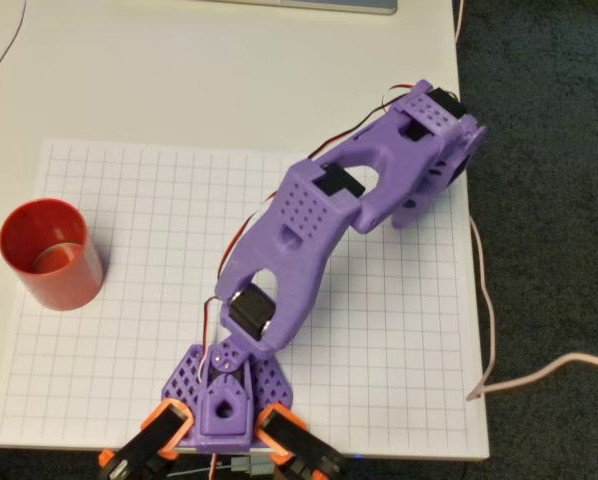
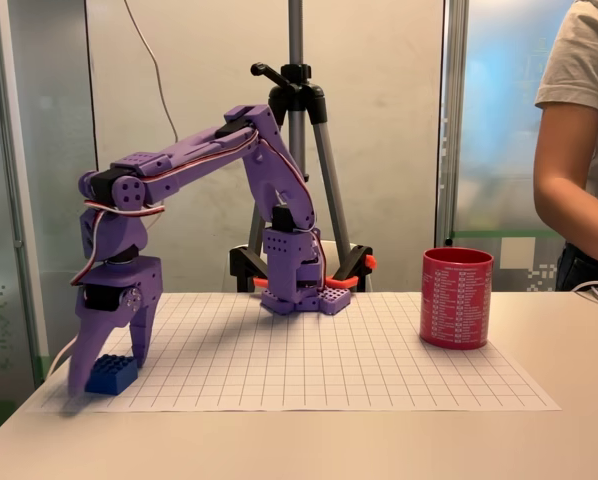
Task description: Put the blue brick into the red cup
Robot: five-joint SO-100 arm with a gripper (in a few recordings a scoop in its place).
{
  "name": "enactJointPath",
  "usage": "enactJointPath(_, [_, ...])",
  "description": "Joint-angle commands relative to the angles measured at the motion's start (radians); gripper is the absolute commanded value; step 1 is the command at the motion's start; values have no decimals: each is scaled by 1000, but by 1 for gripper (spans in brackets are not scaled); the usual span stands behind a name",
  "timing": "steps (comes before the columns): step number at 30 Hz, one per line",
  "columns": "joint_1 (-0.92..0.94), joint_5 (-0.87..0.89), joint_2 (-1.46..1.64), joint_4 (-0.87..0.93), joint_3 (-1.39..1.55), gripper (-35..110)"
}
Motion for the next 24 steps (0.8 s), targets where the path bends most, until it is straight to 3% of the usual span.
enactJointPath(1, [3, -35, 34, 2, -18, 0])
enactJointPath(12, [14, 35, 31, -49, -63, 0])
enactJointPath(19, [75, 302, 127, -9, -341, 0])
enactJointPath(24, [6, 308, 299, 0, -387, 0])
